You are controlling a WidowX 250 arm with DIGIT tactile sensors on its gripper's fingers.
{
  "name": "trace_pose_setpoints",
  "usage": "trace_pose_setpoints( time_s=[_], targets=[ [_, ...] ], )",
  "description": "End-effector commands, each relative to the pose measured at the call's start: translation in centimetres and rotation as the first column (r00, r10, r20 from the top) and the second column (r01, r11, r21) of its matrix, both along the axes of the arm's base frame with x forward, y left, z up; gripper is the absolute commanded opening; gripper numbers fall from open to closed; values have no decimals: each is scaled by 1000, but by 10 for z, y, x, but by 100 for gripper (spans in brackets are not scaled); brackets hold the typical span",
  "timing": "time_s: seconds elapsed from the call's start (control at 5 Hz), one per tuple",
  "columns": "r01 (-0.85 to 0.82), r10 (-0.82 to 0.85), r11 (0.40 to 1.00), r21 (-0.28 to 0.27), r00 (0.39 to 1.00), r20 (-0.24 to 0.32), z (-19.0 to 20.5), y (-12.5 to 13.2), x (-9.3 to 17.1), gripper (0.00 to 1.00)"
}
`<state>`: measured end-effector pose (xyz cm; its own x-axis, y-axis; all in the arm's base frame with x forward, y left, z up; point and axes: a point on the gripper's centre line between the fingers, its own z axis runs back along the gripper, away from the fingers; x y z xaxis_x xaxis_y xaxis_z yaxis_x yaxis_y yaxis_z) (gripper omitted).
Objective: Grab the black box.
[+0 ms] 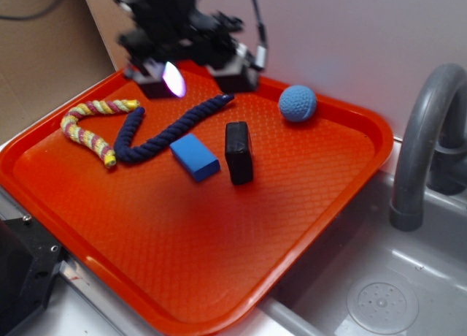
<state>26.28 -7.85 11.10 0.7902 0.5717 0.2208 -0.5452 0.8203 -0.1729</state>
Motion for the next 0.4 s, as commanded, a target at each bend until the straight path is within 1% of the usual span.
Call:
trace_pose_setpoints(
  time_s=[0.0, 0.2],
  targets=[
    [-20, 3, 991, -133, 991, -130, -67, -14, 21, 100],
    [-2, -16, 996, -87, 979, -203, -89, -18, 19, 0]
  ],
)
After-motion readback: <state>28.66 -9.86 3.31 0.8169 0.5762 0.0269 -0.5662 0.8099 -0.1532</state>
